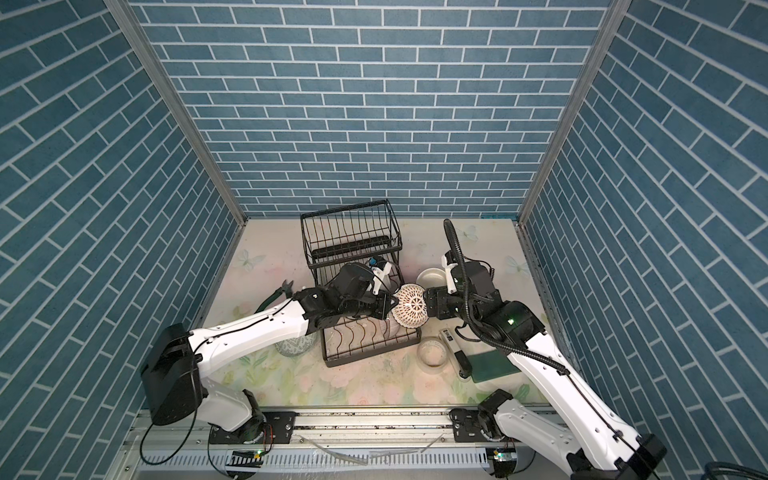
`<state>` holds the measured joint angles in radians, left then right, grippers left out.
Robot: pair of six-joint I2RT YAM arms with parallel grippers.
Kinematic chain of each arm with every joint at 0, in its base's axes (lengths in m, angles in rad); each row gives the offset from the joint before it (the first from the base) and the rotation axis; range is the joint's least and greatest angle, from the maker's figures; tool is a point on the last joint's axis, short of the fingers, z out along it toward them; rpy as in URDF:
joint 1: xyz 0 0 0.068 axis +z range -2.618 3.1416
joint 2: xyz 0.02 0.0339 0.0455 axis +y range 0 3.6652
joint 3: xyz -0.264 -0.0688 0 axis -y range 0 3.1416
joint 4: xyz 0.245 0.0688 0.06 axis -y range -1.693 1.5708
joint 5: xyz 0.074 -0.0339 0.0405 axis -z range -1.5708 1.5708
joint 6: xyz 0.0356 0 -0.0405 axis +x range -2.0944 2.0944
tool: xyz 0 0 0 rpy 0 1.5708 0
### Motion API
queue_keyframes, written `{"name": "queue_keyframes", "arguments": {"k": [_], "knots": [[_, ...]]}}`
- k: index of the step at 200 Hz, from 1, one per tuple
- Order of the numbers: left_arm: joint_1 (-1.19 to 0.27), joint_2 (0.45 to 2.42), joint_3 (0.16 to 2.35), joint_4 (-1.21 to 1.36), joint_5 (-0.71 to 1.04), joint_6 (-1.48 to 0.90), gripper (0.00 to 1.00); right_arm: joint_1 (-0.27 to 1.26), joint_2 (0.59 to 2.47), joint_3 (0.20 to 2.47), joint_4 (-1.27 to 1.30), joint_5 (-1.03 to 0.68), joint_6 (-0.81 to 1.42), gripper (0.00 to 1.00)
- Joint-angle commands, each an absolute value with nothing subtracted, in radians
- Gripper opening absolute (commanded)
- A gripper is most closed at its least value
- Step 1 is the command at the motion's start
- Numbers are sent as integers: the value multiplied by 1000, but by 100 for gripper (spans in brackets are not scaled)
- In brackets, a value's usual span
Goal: Load the bowls into the dish rack
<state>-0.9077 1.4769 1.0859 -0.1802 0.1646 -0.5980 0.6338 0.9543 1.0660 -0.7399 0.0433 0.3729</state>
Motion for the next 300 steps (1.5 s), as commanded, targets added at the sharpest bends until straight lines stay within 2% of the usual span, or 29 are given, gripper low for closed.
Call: {"name": "queue_keyframes", "arguments": {"k": [1, 43, 77, 151, 202, 250, 300], "knots": [[-906, 1402, 1040, -130, 115, -617, 0, 635, 980, 1099, -700, -56, 354, 91], [-900, 1287, 929, -144, 66, -629, 0, 651, 991, 1071, -603, -155, 365, 95], [-851, 1209, 830, -104, 104, -662, 0, 684, 1025, 1062, -558, -196, 371, 95], [-650, 1082, 602, 85, 367, -741, 0, 799, 1140, 1067, -465, -205, 350, 94], [-493, 1001, 507, 175, 562, -776, 0, 818, 1204, 1055, -364, -274, 333, 94], [-389, 1023, 473, 367, 751, -846, 0, 818, 1211, 1050, -315, -329, 292, 94], [-367, 1086, 430, 669, 864, -960, 0, 816, 1219, 1038, -268, -453, 277, 94]]}}
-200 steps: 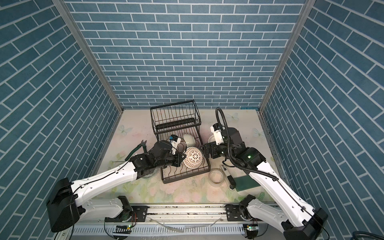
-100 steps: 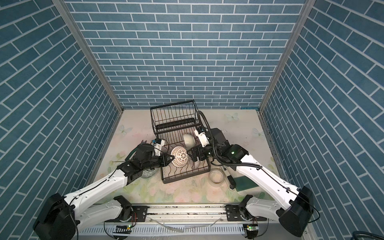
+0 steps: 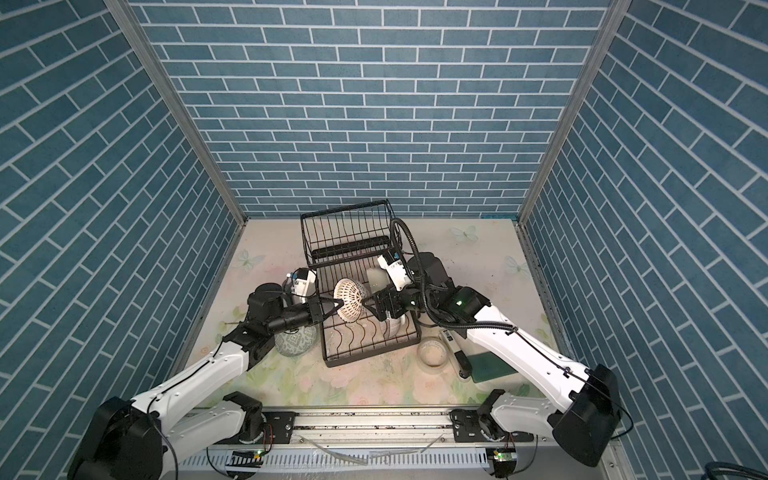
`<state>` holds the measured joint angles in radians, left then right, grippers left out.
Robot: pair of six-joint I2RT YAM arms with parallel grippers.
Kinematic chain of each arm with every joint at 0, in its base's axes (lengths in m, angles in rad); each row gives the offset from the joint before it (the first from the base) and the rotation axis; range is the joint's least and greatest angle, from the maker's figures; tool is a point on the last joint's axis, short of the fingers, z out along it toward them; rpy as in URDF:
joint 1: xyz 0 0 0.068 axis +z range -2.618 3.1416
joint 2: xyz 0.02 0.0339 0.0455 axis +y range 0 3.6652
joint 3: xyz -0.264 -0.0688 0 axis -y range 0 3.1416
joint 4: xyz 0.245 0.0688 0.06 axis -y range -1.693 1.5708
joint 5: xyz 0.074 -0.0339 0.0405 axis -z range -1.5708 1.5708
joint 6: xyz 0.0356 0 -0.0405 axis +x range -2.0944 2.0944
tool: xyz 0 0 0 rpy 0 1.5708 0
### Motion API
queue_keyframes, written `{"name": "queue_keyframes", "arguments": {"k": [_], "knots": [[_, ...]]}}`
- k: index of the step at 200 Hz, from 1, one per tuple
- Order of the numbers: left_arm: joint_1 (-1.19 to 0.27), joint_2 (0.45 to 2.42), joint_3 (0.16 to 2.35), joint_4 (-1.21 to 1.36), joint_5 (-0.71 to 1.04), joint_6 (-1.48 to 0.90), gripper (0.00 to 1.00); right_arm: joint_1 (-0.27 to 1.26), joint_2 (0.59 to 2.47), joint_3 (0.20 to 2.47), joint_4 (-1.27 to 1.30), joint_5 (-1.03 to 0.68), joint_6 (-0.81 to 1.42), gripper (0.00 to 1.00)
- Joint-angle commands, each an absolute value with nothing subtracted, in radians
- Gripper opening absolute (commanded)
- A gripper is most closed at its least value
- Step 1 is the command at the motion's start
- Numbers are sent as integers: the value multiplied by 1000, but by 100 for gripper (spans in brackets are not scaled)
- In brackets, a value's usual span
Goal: Load the bowls into the dish rack
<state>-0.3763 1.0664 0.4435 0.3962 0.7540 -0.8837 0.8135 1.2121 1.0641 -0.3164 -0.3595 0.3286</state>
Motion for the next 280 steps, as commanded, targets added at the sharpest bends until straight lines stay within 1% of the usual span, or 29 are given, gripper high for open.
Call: {"name": "queue_keyframes", "arguments": {"k": [1, 29, 58, 88, 122, 206, 247, 280], "knots": [[-367, 1088, 429, 674, 865, -962, 0, 816, 1219, 1039, -267, -455, 277, 94], [-365, 1133, 420, 808, 894, -1012, 0, 816, 1230, 1047, -265, -501, 273, 94], [-365, 1163, 414, 920, 910, -1062, 0, 815, 1226, 1042, -260, -481, 276, 94], [-364, 1166, 417, 925, 910, -1066, 0, 811, 1227, 1043, -241, -488, 281, 94], [-364, 1161, 411, 930, 908, -1065, 0, 812, 1235, 1054, -199, -542, 291, 88], [-365, 1191, 405, 962, 906, -1074, 0, 811, 1247, 1054, -115, -627, 327, 85], [-363, 1204, 397, 986, 901, -1080, 0, 813, 1276, 1066, -106, -648, 346, 72], [-363, 1212, 393, 986, 897, -1078, 0, 813, 1272, 1062, -100, -655, 350, 57]]}}
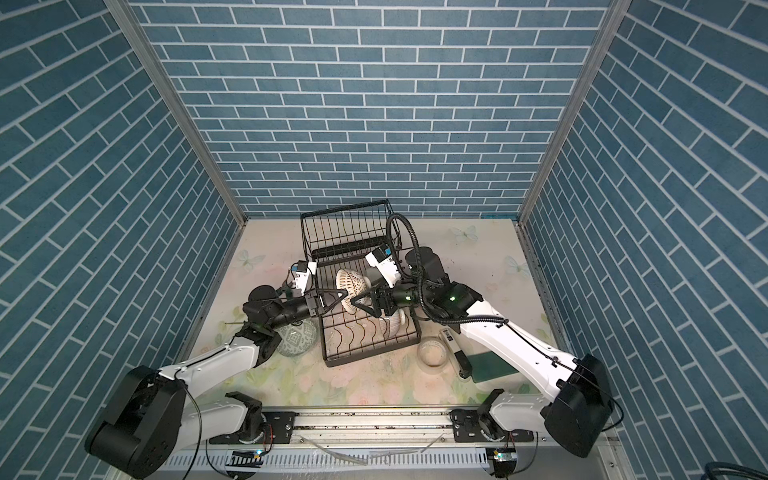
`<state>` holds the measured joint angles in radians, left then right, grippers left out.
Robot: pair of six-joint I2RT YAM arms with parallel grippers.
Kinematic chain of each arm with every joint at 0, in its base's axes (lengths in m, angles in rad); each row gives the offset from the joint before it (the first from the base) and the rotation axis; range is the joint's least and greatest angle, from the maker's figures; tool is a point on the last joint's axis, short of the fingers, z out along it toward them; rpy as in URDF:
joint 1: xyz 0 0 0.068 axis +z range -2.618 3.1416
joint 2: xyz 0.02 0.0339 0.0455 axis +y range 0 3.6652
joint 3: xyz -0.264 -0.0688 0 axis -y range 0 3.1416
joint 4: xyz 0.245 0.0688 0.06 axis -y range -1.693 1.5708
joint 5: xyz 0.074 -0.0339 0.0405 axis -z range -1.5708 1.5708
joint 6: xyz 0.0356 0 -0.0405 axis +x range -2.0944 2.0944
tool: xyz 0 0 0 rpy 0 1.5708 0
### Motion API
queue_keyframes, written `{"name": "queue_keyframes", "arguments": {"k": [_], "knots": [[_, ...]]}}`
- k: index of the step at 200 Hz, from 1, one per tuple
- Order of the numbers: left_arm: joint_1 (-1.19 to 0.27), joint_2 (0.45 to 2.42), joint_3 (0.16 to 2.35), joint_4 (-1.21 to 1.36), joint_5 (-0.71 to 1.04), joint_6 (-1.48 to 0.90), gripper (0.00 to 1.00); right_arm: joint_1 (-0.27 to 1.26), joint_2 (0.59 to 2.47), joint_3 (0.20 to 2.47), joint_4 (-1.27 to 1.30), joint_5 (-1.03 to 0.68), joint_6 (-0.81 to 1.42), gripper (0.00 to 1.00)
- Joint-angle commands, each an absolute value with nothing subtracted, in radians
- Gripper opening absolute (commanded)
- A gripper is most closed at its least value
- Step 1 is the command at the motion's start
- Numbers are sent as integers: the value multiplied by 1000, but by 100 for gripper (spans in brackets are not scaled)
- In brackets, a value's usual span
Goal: Load the bowls into the dish rack
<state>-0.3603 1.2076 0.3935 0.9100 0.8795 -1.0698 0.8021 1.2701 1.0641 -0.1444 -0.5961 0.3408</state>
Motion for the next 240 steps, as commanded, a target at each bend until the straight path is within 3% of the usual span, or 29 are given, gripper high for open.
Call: {"name": "queue_keyframes", "arguments": {"k": [1, 21, 70, 108, 146, 186, 240], "knots": [[-363, 1212, 393, 986, 897, -1078, 0, 813, 1272, 1062, -100, -655, 350, 57], [-365, 1215, 393, 984, 893, -1078, 0, 813, 1265, 1058, -98, -656, 348, 50], [-364, 1203, 388, 934, 873, -1054, 19, 813, 1258, 1053, -116, -612, 338, 44], [-363, 1193, 387, 882, 862, -1030, 41, 815, 1256, 1058, -153, -549, 320, 42], [-361, 1176, 385, 825, 851, -1006, 73, 819, 1263, 1065, -195, -488, 295, 41], [-345, 1108, 391, 660, 820, -933, 99, 831, 1289, 1090, -259, -428, 258, 41], [-321, 968, 462, 231, 744, -759, 100, 902, 1374, 1157, -351, -303, 188, 39]]}}
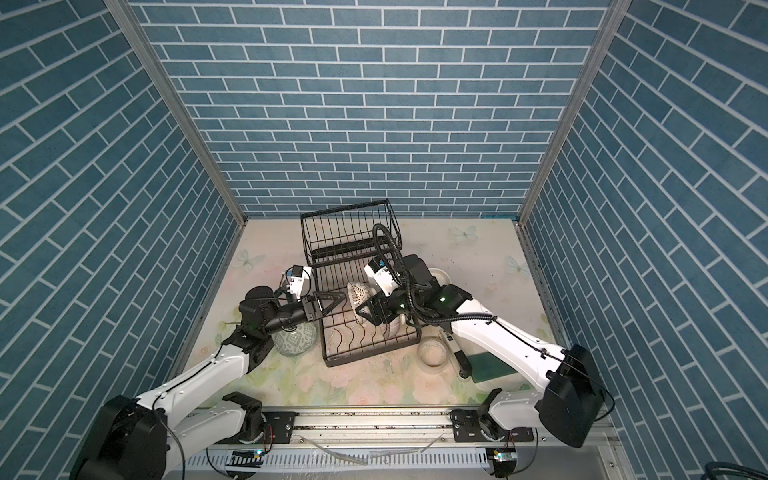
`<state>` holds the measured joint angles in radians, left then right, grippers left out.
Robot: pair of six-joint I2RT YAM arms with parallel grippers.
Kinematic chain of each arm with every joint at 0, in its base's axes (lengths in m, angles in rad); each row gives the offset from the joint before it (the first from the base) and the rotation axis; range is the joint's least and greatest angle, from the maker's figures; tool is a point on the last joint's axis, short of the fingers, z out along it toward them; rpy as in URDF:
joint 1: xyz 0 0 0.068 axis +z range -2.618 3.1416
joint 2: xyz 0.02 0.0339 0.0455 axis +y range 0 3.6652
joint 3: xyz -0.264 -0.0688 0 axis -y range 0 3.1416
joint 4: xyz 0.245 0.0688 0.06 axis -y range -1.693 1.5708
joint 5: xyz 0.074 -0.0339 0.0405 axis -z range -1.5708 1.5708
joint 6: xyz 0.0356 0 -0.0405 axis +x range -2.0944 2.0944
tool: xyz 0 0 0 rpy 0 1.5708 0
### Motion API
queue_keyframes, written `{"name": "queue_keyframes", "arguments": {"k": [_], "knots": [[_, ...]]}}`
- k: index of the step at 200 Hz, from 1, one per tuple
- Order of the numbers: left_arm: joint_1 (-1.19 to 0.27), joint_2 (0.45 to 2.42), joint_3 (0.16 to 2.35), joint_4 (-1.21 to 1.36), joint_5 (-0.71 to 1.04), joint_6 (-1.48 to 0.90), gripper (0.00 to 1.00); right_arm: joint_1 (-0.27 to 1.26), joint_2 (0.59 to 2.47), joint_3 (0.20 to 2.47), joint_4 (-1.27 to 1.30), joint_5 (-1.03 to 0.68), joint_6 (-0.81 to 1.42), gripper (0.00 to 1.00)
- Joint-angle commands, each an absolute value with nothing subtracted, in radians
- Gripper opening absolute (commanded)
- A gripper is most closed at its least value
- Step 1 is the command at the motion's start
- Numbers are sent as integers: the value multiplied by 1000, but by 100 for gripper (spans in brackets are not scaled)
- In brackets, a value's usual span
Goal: Load the bowls into the dish rack
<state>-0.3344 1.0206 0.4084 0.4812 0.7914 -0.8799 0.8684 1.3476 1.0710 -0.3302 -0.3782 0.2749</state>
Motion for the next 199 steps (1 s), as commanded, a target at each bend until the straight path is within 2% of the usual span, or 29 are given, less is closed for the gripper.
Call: {"name": "queue_keyframes", "arguments": {"k": [1, 76, 170, 199], "knots": [[-321, 967, 464, 222, 742, -756, 100, 903, 1376, 1158, -351, -301, 187, 39], [-311, 830, 525, -185, 575, -643, 100, 999, 1518, 1266, -421, -94, 98, 39], [-299, 714, 587, -491, 287, -638, 100, 1052, 1652, 1342, -347, 155, -55, 40], [-275, 705, 583, -522, 250, -653, 100, 1064, 1689, 1342, -279, 219, -129, 40]]}}
